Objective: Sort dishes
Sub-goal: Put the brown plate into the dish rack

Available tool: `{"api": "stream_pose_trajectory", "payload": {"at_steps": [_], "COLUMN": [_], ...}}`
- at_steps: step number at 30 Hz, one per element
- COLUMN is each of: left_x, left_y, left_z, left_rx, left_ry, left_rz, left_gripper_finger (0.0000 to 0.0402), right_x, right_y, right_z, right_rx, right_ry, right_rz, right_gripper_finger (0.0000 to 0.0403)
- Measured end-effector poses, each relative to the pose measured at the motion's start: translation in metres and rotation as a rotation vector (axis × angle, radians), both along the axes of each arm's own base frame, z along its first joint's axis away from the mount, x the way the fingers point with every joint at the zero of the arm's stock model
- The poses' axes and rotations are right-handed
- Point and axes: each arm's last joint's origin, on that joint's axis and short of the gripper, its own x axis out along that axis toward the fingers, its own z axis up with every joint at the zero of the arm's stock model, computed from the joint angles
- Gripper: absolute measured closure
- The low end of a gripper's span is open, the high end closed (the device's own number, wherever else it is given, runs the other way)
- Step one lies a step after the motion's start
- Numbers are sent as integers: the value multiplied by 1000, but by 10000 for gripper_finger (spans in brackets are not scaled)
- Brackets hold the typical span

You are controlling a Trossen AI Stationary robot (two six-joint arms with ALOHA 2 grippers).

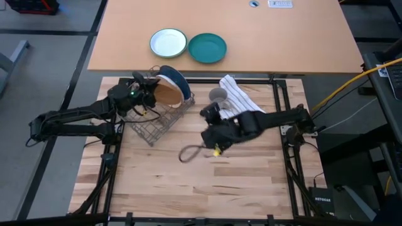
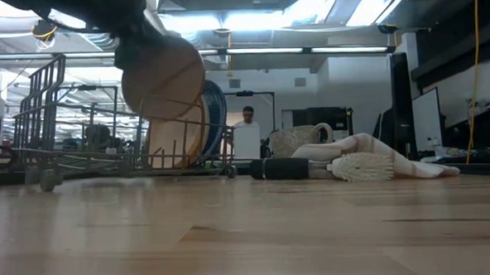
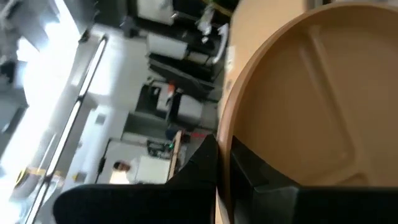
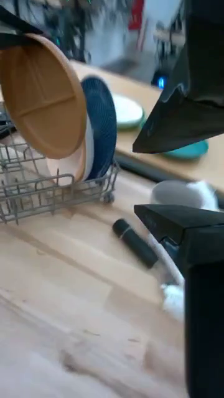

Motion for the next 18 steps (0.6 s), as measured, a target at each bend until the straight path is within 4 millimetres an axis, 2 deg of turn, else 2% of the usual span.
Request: {"api": "stream_pose_trajectory", "payload": {"at_steps": [5,10,15,18], "left_x": [-2,-3,-3,-3], "left_y": [5,8,8,8], "left_z": [-3,-4,-4,-4], "left_rx": [0,16,12,11], "left_ry": [54,76,72,70], "left_rz": [-44,-28,-30,-30], "left_gripper_finger": [400,400,400,400], "right_x": [33,68,84,92], "right_y": [-33,-59,-82,-96], "right_z": [-25,-52,-74,-95], "right_rx": [114,196,157,168], "right_ry": [-78,-247,-357,-336], "right_rz": [13,228,346,365], "right_gripper_finger": [256,256,256,256]}}
